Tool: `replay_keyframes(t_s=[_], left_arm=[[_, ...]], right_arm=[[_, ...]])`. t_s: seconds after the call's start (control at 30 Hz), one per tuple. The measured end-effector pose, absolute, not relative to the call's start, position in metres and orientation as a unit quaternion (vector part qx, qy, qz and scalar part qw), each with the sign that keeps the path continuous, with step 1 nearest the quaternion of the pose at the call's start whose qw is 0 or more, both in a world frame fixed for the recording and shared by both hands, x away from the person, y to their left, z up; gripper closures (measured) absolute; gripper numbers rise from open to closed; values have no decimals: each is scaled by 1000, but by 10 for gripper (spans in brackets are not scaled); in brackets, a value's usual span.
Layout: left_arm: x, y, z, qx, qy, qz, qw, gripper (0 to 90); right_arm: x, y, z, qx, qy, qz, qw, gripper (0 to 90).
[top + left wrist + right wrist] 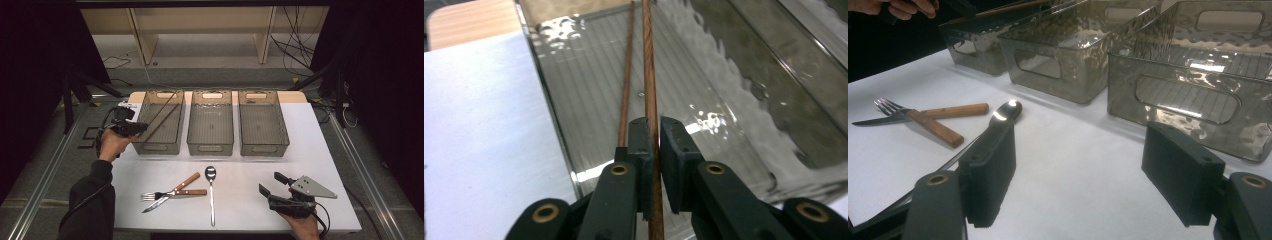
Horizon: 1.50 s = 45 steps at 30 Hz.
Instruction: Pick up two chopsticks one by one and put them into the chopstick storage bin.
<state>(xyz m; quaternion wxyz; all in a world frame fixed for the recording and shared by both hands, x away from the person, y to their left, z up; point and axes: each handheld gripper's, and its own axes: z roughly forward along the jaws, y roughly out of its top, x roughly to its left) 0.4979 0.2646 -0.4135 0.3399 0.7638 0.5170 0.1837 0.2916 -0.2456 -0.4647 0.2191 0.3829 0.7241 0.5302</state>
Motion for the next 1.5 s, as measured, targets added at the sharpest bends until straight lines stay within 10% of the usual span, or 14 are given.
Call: replay_keyframes(t_s=[0.17,0.43,1.5], left_arm=[[487,259,-403,748,516,177,378,509],[452,238,-388,743,493,152,426,341],[385,189,-408,783,407,129,451,225]], right_arm=[[292,-246,-465,383,724,530,219,302],[291,-245,-464,382,725,530,218,302],[285,-219,-466,368,748,519,188,302]])
